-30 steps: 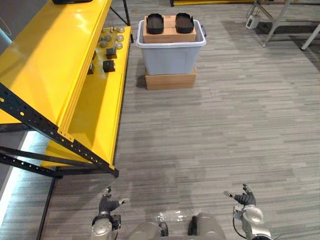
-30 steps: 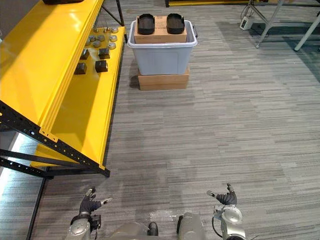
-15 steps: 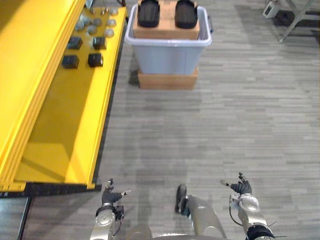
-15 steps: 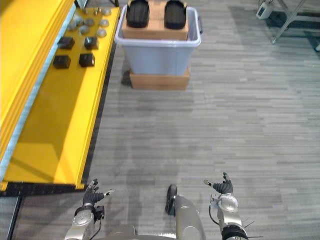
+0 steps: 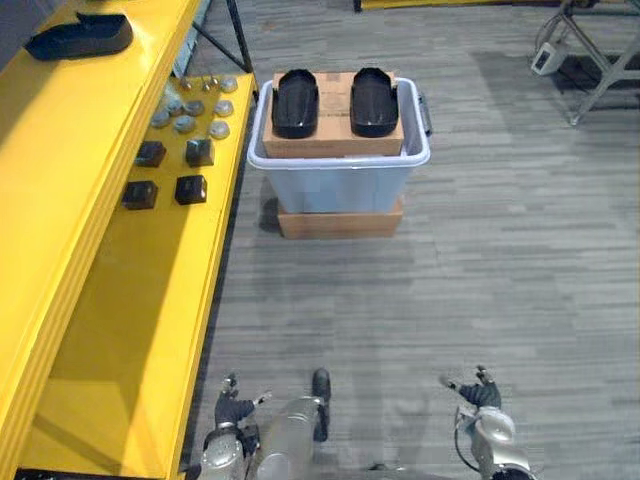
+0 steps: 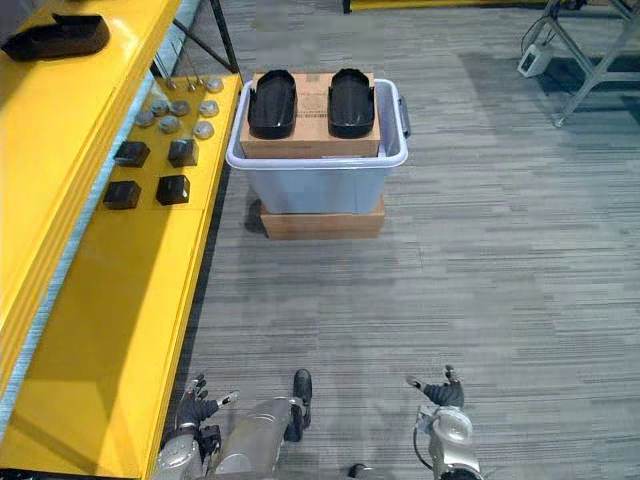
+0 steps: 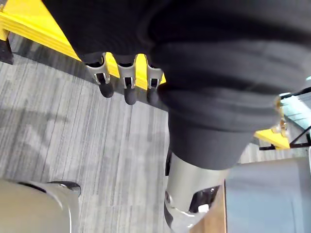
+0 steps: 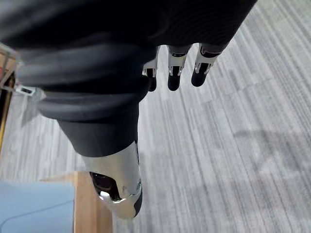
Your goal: Walk over and take plastic housings, then place them on the shelf
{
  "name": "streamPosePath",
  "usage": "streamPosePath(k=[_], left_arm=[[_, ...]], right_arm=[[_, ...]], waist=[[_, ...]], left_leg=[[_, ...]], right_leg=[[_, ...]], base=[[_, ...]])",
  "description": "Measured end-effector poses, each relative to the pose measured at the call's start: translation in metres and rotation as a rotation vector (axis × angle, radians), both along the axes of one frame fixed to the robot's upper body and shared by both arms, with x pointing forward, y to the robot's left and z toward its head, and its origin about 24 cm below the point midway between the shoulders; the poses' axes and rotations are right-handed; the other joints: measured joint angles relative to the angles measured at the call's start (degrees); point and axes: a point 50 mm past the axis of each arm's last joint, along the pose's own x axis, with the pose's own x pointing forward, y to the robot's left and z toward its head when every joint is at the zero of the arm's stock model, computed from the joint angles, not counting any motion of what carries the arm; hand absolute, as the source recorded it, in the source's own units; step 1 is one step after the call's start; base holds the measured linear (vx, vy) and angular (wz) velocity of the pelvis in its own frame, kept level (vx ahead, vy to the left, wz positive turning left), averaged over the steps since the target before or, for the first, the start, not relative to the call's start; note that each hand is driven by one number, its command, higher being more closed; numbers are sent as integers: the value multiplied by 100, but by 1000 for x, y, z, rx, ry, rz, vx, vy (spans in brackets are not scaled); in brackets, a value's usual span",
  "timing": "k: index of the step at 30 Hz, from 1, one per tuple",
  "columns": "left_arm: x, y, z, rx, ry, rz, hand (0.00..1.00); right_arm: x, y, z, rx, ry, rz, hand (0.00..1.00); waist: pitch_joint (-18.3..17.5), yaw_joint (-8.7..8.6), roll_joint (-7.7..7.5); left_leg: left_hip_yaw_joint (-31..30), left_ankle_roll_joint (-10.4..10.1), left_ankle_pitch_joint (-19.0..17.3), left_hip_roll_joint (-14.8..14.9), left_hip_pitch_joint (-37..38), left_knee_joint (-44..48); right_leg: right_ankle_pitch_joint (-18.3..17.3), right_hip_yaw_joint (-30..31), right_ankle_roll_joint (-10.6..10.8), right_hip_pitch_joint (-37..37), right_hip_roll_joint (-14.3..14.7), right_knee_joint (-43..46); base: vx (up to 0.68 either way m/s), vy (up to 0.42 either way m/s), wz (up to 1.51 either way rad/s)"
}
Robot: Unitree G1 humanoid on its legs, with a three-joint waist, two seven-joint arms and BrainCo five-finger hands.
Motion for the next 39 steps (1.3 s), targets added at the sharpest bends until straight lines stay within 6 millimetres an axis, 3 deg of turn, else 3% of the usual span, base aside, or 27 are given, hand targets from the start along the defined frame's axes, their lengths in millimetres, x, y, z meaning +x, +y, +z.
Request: streamPosePath(k=[1,3,5,7,8,9,10,11,12,13,15,16,17,18,19,21,23,25,26,32,36,39], left_arm=[[1,2,1,6,-6,-1,0],[5,5,3,16,-17,-6,0],[9,9,7,30,-33,-10,0],[8,9,6,31,-30,-10,0],[7,10,5,33,-22,-10,0],[6,11,4,36,-13,-11,0],[5,11,2,40,0,-16,0],[1,11,-1,40,21,-18,0],[-1,11,-2,39,31,-19,0],[-3,11,-4,37,41,-18,0],[-3,11,-6,35,56,-20,0],[-3,10,-7,33,58,-21,0],[-2,4,-8,15,60,-20,0],[-4,1,-9,7,66,-19,0],[-6,0,-10,5,72,-22,0],[-7,-1,-11,3,77,-29,0],[-8,-2,-12,2,81,-33,0],[-10,-4,-13,0,87,-40,0],[-10,-4,-14,-1,96,-43,0],[-15,4,-16,22,121,-46,0],[-17,12,-15,44,127,-48,0],[-23,16,-16,48,142,-52,0]], right_arm=[[-2,3,-1,5,7,7,0],[-5,6,-3,7,17,20,0],[-2,9,-2,6,10,44,0],[-1,9,-2,3,11,45,0],[-1,8,-3,4,18,46,0],[-1,8,-3,5,21,46,0],[-2,8,-4,4,25,41,0],[-7,6,-6,4,39,31,0],[-9,5,-7,4,46,27,0],[-13,4,-8,3,56,25,0],[-10,4,-7,6,52,22,0],[-9,3,-7,7,52,18,0],[-10,-1,-7,3,56,4,0],[-9,-1,-7,-4,55,13,0],[-7,-2,-6,-5,48,13,0],[-5,-3,-4,-6,34,9,0],[-6,-4,-5,-4,37,-3,0],[-13,-9,-6,-7,50,-23,0],[-20,-12,-10,-10,79,-34,0],[-42,-18,-17,0,130,-95,0],[-44,-29,-14,9,109,-177,0],[-45,-50,-6,9,59,-298,0]], waist=[[0,-13,4],[-21,-43,12],[-43,-117,-6],[-44,-217,4],[-51,-293,-3],[-57,-307,-17],[-50,-337,-66],[-58,-348,-100],[-64,-351,-101],[-115,-357,-29],[-147,-340,65],[-149,-341,62],[-137,-329,68],[-130,-300,64],[-121,-304,77],[-120,-298,81],[-125,-296,109],[-172,-316,217],[-189,-270,290],[-239,-317,208],[-279,-315,182],[-348,-319,164]], left_leg=[[-4,11,-138,-25,339,-55],[-49,-4,-272,-38,841,-265],[-196,13,-366,-30,1460,-647],[-351,-13,-381,10,1729,-885],[-436,-121,-441,81,1902,-1037],[-486,-165,-466,100,1964,-1089],[-594,-315,-552,121,2107,-1138],[-690,-489,-653,152,2292,-1186],[-741,-571,-701,195,2382,-1211],[-923,-779,-821,379,2483,-1195],[-1077,-896,-807,623,2360,-803],[-1084,-952,-778,635,2323,-658],[-1077,-1284,-588,661,1868,790],[-1066,-1444,-466,754,1477,1719],[-896,-1342,-564,890,1208,2308],[-593,-1061,-731,1127,838,2487],[-493,-1013,-797,1190,595,1621],[-537,-1144,-630,1183,553,337],[-504,-1041,-108,1104,650,-180],[-309,-787,95,649,1151,-943],[-174,-722,198,560,1384,-1328],[-120,-707,236,536,1476,-1517]], right_leg=[[-26,-38,-69,-290,-97,746],[-152,-252,-309,-669,-211,1210],[-322,-722,-563,-1208,-258,588],[-280,-911,-554,-1419,-171,-551],[103,-856,-525,-1519,38,-1915],[389,-768,-506,-1513,120,-2544],[1023,-579,-487,-1515,178,-3453],[1529,-449,-488,-1490,201,-3813],[1822,-443,-555,-1436,230,-3813],[2213,-478,-926,-1343,390,-3790],[1876,-701,-1237,-1403,515,-3218],[1786,-717,-1248,-1383,520,-3146],[1490,-770,-1267,-1009,559,-3135],[1407,-782,-1297,-792,578,-3181],[1337,-779,-1314,-585,624,-3262],[1306,-721,-1319,-252,691,-3512],[1313,-630,-1258,-29,682,-3737],[1309,-586,-1105,28,682,-3812],[1327,-475,-942,71,658,-3868],[1383,-326,-673,327,312,-4237],[1394,-214,-626,362,259,-4339],[1396,-166,-612,379,256,-4419]], base=[[526,171,-2],[415,106,9],[458,65,26],[424,-28,43],[431,-44,41],[444,-100,42],[462,-161,48],[568,-205,49],[525,-235,45],[542,-249,35],[513,-250,29],[453,-236,29],[477,-252,21],[353,-171,15],[287,-114,-6],[224,-51,-16],[197,34,-19],[178,149,-20],[169,178,-17],[126,123,-4],[67,34,-15],[42,7,-10]])
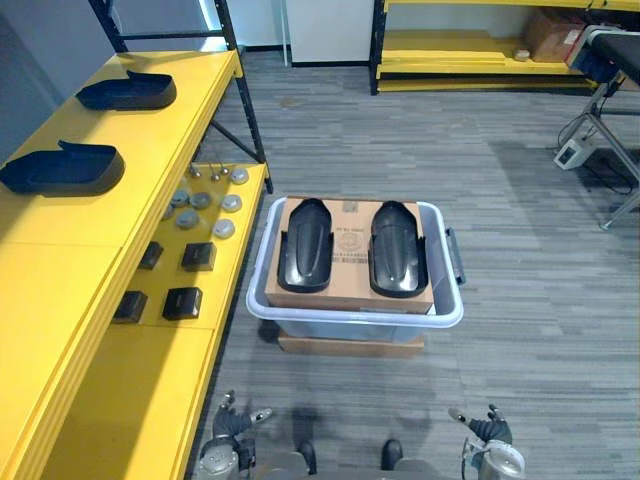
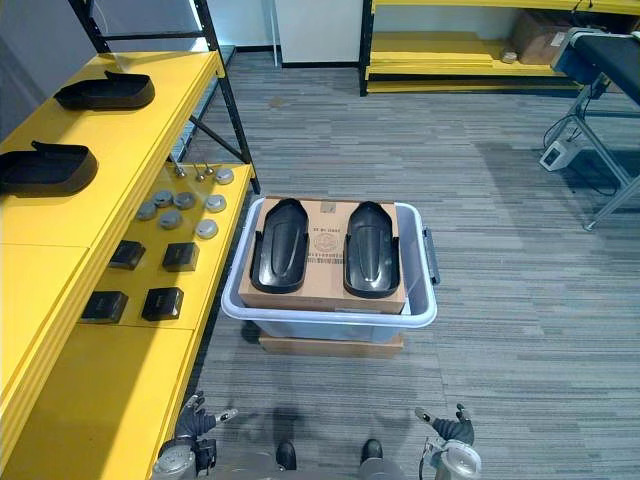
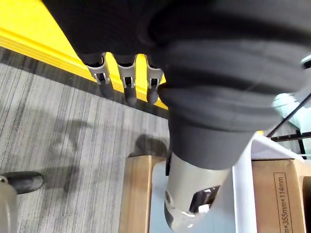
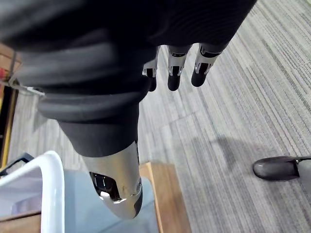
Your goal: Walk over and take plastic housings, then place them on the shelf
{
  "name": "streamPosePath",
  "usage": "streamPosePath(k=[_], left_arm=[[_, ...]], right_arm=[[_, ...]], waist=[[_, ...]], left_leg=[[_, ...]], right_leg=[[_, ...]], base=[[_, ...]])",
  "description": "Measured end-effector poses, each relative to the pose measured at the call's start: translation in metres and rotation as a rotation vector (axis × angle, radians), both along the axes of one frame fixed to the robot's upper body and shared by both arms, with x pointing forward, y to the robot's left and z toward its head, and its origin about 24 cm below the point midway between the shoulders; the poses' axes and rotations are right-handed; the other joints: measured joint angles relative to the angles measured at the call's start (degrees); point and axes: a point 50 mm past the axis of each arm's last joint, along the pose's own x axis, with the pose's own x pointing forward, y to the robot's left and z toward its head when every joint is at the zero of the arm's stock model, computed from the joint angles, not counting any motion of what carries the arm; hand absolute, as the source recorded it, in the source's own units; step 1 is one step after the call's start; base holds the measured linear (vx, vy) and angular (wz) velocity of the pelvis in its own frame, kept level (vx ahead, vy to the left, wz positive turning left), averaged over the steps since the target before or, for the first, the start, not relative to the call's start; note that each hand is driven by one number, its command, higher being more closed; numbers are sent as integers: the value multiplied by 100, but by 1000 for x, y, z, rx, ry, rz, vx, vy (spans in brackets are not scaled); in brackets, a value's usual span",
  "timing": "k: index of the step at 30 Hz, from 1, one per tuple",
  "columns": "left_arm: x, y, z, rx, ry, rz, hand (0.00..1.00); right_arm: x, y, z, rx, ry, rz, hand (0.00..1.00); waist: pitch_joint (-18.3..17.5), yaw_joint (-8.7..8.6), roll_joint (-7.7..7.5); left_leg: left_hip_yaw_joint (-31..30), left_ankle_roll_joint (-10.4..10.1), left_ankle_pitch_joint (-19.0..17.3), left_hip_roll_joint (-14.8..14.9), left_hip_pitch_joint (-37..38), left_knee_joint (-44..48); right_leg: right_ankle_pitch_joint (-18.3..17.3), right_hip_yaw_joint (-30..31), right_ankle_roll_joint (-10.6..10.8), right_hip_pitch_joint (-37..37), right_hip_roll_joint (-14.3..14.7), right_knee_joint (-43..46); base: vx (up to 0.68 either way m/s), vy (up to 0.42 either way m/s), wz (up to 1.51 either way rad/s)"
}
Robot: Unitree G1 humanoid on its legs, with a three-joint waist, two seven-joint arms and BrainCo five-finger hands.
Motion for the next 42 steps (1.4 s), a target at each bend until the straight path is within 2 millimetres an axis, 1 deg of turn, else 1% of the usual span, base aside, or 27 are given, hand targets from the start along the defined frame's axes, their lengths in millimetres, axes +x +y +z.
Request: streamPosePath(k=[1,3,4,5,6,8,9,10,11,12,14,15,17,18,20,21,22,24,26,28,31,33,35,37,39,40,42], left_arm=[[0,1,0,-3,1,-8,0],[-4,1,0,5,8,-21,0],[-8,0,0,7,11,-29,0],[-9,0,-1,6,15,-32,0],[-11,-3,-2,4,22,-48,0],[-14,-4,-3,-2,31,-58,0],[-18,-6,-4,-11,40,-67,0],[-19,-6,-4,-13,43,-68,0],[-20,-6,-5,-15,44,-68,0],[-20,-7,-5,-16,44,-68,0],[-20,-10,-5,-21,44,-86,0],[-20,-10,-5,-20,42,-88,0],[-19,-12,-4,-20,34,-94,0],[-19,-12,-4,-21,30,-99,0],[-16,-14,-3,-22,13,-105,0],[-15,-14,-2,-22,7,-106,0],[-11,-15,-1,-30,-9,-99,0],[-8,-16,1,-30,-23,-104,0],[2,-20,5,-27,-62,-111,0],[5,-23,5,-37,-69,-115,0],[9,-26,7,-50,-90,-112,0],[17,-28,9,-50,-113,-120,0],[23,-34,11,-48,-126,-138,0],[28,-41,12,-62,-141,-152,0],[31,-42,13,-63,-147,-153,0],[32,-43,14,-63,-150,-153,0],[32,-43,14,-60,-151,-145,0]], right_arm=[[0,-10,5,-16,-29,-48,0],[8,-35,24,-83,-108,-113,0],[17,-49,38,-134,-161,-133,0],[22,-56,47,-161,-191,-143,0],[32,-69,67,-238,-264,-153,0],[47,-76,88,-299,-343,-152,0],[63,-78,110,-352,-431,-143,0],[70,-77,119,-369,-467,-138,0],[82,-74,135,-411,-532,-125,0],[88,-72,142,-429,-560,-115,0],[110,-61,162,-476,-640,-66,0],[116,-58,165,-480,-651,-49,0],[137,-41,175,-487,-689,24,0],[143,-36,178,-491,-698,45,0],[167,-18,189,-495,-733,127,0],[173,-13,191,-487,-734,144,0],[188,-5,194,-475,-733,175,0],[200,2,195,-465,-716,206,0],[214,6,195,-454,-667,241,0],[222,7,195,-443,-629,251,0],[234,8,198,-421,-590,248,0],[244,13,202,-408,-552,256,0],[249,13,205,-403,-533,256,0],[250,7,208,-408,-506,239,0],[252,5,210,-399,-496,222,0],[253,2,213,-401,-491,205,100],[254,0,216,-399,-482,195,100]], waist=[[-5,0,-5],[-44,-8,-27],[-47,-16,-34],[-53,-25,-38],[-61,-21,-41],[-62,-39,-44],[-74,-59,-45],[-80,-66,-49],[-81,-76,-56],[-82,-75,-60],[-81,-29,-63],[-81,-11,-63],[-77,-1,-61],[-77,0,-60],[-18,14,-50],[6,14,-53],[116,40,-50],[217,86,-42],[390,236,-5],[449,298,31],[642,326,87],[773,331,105],[903,333,123],[1030,341,149],[1054,331,175],[1109,331,203],[1163,330,229]], left_leg=[[12,-5,20,-3,23,-55],[55,-9,80,-22,60,-221],[87,6,119,-60,73,-297],[90,10,139,-65,72,-332],[98,18,173,-75,50,-400],[99,23,178,-78,49,-424],[98,19,219,-86,55,-494],[98,20,246,-91,45,-534],[91,27,298,-95,3,-595],[90,34,309,-96,-34,-598],[85,53,331,-102,-107,-596],[79,59,335,-104,-118,-595],[17,71,374,-128,-189,-596],[-10,72,394,-136,-231,-598],[-133,92,551,-163,-398,-712],[-158,94,605,-168,-434,-751],[-211,90,664,-174,-474,-795],[-264,91,720,-179,-539,-795],[-352,72,825,-180,-583,-869],[-440,64,962,-180,-659,-1011],[-556,41,1088,-179,-765,-1112],[-578,50,1155,-181,-910,-1112],[-627,39,1204,-184,-992,-1112],[-733,38,1255,-184,-1094,-1113],[-771,34,1282,-184,-1171,-1114],[-789,35,1288,-184,-1185,-1114],[-816,32,1291,-185,-1206,-1114]], right_leg=[[0,11,1,-4,1,-6],[1,63,1,-72,3,-11],[5,106,6,-110,6,-13],[7,118,9,-134,5,-13],[14,134,16,-195,5,-14],[17,139,18,-207,7,-18],[18,142,17,-232,8,-24],[22,143,17,-261,8,-24],[49,136,15,-317,11,-41],[62,137,15,-354,12,-51],[120,132,11,-387,13,-120],[122,126,11,-390,11,-122],[126,66,12,-426,-8,-123],[135,38,12,-457,-16,-123],[207,-42,-21,-627,-30,-138],[238,-62,-19,-658,-34,-155],[292,-110,-27,-672,-35,-202],[336,-167,-39,-690,-39,-229],[369,-232,-45,-741,-39,-221],[396,-304,-47,-858,-35,-206],[447,-393,-69,-971,-31,-196],[495,-407,-77,-1105,-33,-189],[509,-452,-84,-1170,-35,-172],[512,-544,-88,-1227,-35,-167],[515,-579,-93,-1294,-35,-157],[515,-596,-94,-1299,-35,-153],[515,-618,-94,-1306,-35,-153]], base=[[35,2,-7],[23,5,-14],[13,22,-14],[13,23,-11],[6,16,-5],[3,3,-2],[0,0,0],[0,0,0],[0,0,0],[0,0,0],[0,0,0],[-15,1,5],[-22,2,13],[-30,0,21],[-46,-3,21],[-77,-5,19],[-73,-5,17],[-79,-3,17],[-118,-7,18],[-83,-7,18],[-69,8,18],[-36,21,6],[-27,21,14],[0,17,21],[26,12,10],[33,13,7],[34,14,6]])
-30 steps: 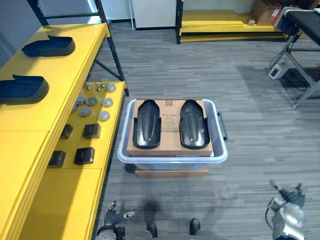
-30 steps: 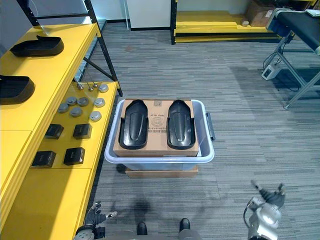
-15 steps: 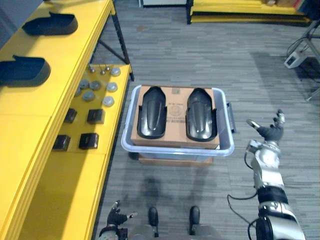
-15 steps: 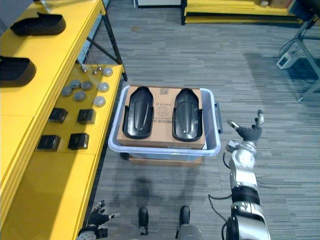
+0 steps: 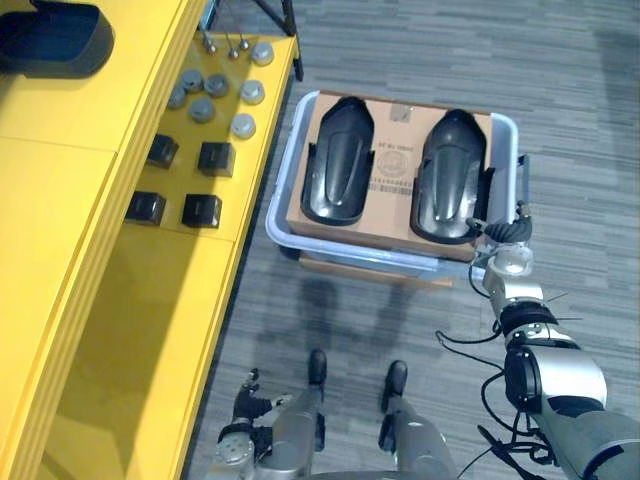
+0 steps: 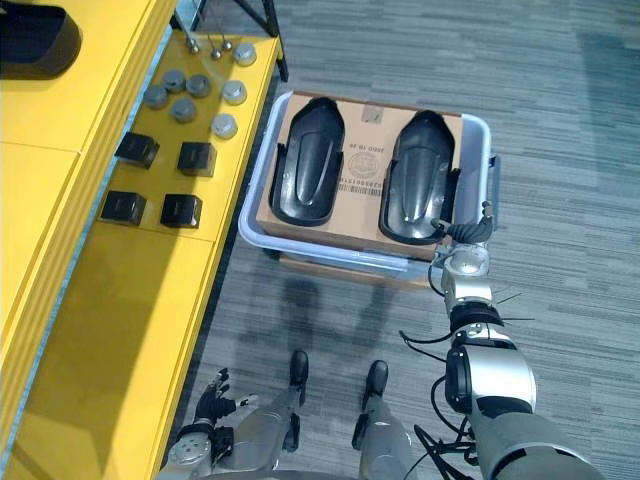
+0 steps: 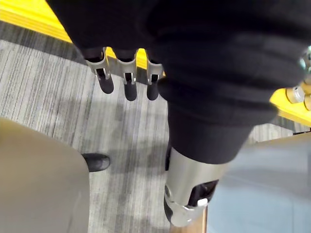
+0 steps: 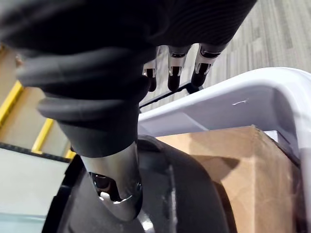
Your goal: Walk over and take plastic housings, then place them on the shelf
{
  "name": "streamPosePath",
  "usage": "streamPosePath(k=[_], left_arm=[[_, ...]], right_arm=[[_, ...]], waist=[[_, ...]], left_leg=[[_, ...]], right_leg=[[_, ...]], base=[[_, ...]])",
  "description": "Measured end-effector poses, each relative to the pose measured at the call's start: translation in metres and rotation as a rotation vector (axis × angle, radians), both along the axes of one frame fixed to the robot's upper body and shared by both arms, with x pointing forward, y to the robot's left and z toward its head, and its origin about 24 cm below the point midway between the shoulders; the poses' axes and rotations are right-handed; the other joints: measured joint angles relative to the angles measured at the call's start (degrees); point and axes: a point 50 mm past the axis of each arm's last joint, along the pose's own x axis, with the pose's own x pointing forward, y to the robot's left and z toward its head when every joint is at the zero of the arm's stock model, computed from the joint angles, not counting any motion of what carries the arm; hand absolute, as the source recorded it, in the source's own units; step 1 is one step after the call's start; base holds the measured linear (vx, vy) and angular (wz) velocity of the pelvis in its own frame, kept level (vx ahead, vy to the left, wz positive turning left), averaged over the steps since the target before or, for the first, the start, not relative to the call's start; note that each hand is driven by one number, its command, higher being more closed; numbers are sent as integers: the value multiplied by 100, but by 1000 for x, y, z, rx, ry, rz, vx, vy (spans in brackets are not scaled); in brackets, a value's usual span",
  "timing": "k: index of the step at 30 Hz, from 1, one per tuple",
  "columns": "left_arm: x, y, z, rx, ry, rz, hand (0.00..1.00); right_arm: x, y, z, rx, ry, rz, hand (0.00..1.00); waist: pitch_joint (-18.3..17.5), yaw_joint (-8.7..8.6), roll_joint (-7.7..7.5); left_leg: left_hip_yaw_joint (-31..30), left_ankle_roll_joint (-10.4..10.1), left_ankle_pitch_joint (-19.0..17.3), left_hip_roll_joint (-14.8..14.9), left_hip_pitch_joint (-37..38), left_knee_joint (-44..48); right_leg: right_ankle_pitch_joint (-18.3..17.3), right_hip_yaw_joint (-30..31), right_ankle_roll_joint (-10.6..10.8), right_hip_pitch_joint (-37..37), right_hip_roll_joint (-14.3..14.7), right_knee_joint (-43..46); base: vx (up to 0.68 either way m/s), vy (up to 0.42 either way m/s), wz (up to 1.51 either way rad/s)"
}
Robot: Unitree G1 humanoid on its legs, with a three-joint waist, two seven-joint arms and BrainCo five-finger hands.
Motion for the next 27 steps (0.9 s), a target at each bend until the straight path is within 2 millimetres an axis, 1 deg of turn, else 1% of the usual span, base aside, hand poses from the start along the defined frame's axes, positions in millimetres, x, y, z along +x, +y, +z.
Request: streamPosePath(k=[3,5,11,16,20,24,27], left_arm=[[2,-1,1,0,-6,-8,0],[5,-1,2,-1,-18,-7,0],[5,0,2,-2,-19,-2,0],[7,0,3,-1,-22,1,0],[8,0,3,5,-24,7,0],[10,-1,5,3,-34,9,0],[18,-7,15,-15,-95,0,0]], right_arm=[[4,-2,10,8,-23,-8,100],[7,-3,18,11,-36,-10,100],[8,-6,22,11,-45,-14,100],[9,-3,23,-2,-49,2,100],[12,1,33,-18,-106,23,100],[3,2,39,-61,-199,38,100],[-11,2,39,-134,-260,30,100]], waist=[[27,-1,5],[120,4,3],[128,-1,-1],[162,3,-20],[182,2,-36],[179,-7,-39],[170,-45,-42]], left_leg=[[-26,-13,35,0,-135,-1],[-39,-25,52,1,-165,-2],[-33,-26,52,2,-177,-5],[10,-27,51,4,-147,-4],[139,-27,49,6,-35,-4],[176,-30,43,17,158,-5],[199,-32,41,33,238,-5]], right_leg=[[0,-17,-3,-132,0,27],[1,-24,-8,-166,-1,40],[0,-12,-10,-185,0,41],[20,40,-38,-185,2,42],[56,176,-84,-142,5,47],[58,263,-81,9,16,51],[73,292,-57,71,28,54]], base=[[41,14,3],[33,8,1],[45,8,-1],[37,12,-5],[29,18,-14],[18,14,-10],[-2,13,-4]])
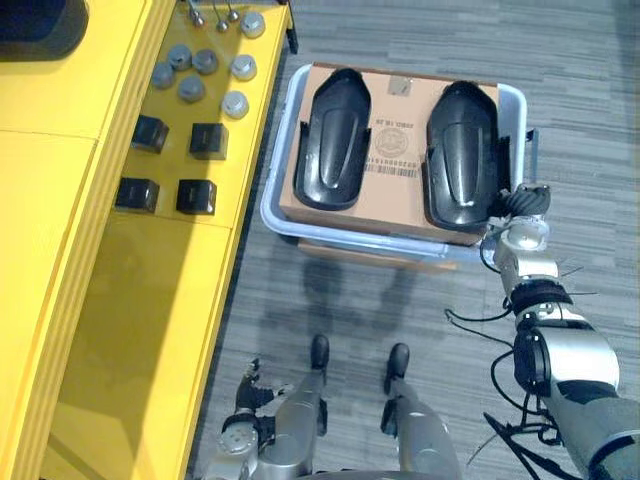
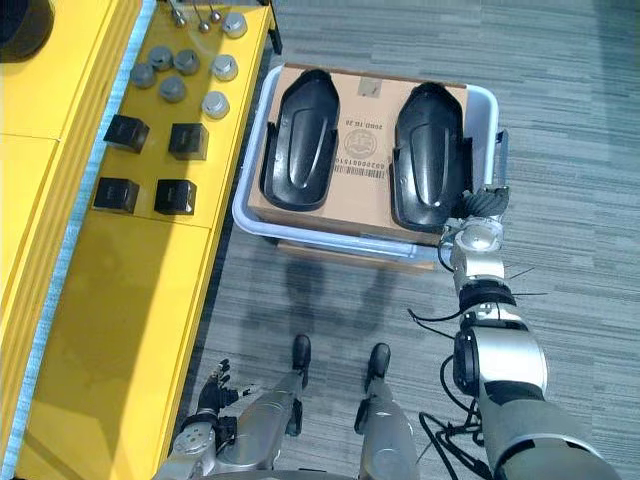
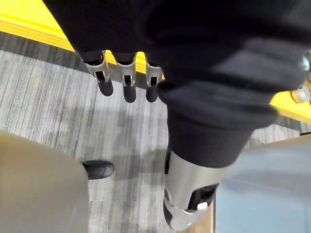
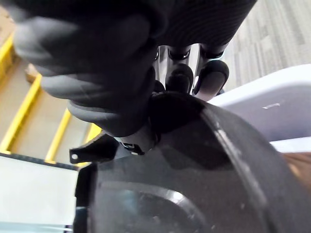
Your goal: Walk over and take plastic housings, then place them on the shelf
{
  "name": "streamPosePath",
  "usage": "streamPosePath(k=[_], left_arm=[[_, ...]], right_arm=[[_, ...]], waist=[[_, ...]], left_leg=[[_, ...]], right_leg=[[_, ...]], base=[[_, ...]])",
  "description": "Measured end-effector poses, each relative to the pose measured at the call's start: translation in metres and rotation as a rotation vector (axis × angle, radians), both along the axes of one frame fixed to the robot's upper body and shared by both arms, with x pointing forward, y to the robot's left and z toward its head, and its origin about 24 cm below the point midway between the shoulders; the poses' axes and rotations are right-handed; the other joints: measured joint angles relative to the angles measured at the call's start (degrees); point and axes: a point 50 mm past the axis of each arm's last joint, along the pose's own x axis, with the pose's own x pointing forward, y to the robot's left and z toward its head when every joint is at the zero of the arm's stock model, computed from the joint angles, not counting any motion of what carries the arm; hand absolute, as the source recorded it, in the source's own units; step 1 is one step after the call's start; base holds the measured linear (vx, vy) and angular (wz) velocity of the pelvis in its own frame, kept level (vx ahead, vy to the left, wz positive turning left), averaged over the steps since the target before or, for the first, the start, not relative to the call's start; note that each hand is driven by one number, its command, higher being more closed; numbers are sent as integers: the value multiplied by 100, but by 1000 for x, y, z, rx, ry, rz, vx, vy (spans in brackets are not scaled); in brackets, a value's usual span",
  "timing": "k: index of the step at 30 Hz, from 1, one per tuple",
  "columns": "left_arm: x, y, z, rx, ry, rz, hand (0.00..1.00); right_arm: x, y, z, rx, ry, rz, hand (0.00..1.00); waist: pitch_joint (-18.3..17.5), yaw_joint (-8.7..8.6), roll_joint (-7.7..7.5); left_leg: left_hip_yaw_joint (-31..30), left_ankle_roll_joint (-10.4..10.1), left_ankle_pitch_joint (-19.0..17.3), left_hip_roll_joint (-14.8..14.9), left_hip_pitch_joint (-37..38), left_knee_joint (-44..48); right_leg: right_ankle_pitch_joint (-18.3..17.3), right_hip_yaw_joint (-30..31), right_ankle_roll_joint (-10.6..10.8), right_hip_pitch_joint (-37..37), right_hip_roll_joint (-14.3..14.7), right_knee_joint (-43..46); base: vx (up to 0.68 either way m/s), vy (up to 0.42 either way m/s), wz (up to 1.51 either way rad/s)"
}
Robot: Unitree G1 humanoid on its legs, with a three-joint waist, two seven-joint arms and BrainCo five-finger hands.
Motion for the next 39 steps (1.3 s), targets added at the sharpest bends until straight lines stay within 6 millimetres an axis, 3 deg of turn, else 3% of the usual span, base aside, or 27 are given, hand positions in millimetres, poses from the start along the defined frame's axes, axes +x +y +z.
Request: streamPosePath(k=[3,6,10,13,15,20,23,31,37,38,39], left_arm=[[8,-4,15,-20,-82,-2,0],[16,-7,39,-35,-205,-5,0],[35,-10,89,-59,-440,-7,0],[47,-13,132,-85,-638,28,0],[50,-16,166,-110,-792,51,0],[61,-21,205,-141,-968,65,0],[66,-28,219,-167,-1025,54,0],[75,-55,233,-225,-1049,-29,0],[82,-57,227,-227,-1003,-15,0],[83,-57,227,-233,-1000,-16,100],[87,-57,226,-232,-991,-21,100]], right_arm=[[-15,5,-2,-53,-50,-13,100],[-32,14,-3,-106,-99,-12,100],[-51,21,5,-174,-175,-36,100],[-62,35,19,-229,-259,-14,100],[-67,50,25,-267,-306,29,100],[-75,91,40,-310,-402,169,100],[-80,123,48,-342,-452,304,100],[-102,200,56,-350,-568,640,100],[-108,214,53,-379,-572,723,100],[-108,214,53,-381,-570,724,100],[-108,214,52,-387,-567,729,100]], waist=[[-37,-135,-38],[-365,-151,-144],[-776,-167,-181],[-842,-187,-175],[-967,-274,-176],[-1169,-269,-171],[-1233,-270,-172],[-1616,-264,-176],[-1741,-266,-187],[-1742,-265,-188],[-1752,-268,-189]], left_leg=[[2,-6,-9,33,76,-4],[85,-51,-93,98,141,-6],[65,-62,-111,148,252,-7],[40,-63,-110,162,368,-6],[-40,-72,-117,159,453,-8],[-50,-73,-117,158,546,-11],[-62,-74,-117,159,646,-20],[-63,-80,-115,164,648,-49],[-48,-81,-115,169,671,-49],[-48,-81,-114,169,671,-49],[-45,-81,-114,169,671,-49]], right_leg=[[-3,25,34,73,8,-4],[-34,159,99,97,56,-56],[-45,127,107,269,94,-155],[-37,72,96,439,114,-215],[-63,-21,80,573,119,-214],[-63,-37,79,669,122,-223],[-64,-55,79,783,120,-226],[-62,-88,84,831,112,-306],[-60,-79,81,846,110,-309],[-60,-80,80,846,110,-310],[-58,-79,78,846,110,-314]], base=[[2,-1,-5],[31,-15,-18],[63,-11,3],[45,-5,8],[40,7,19],[8,3,2],[-19,14,3],[-11,7,1],[0,0,0],[0,0,0],[0,0,0]])
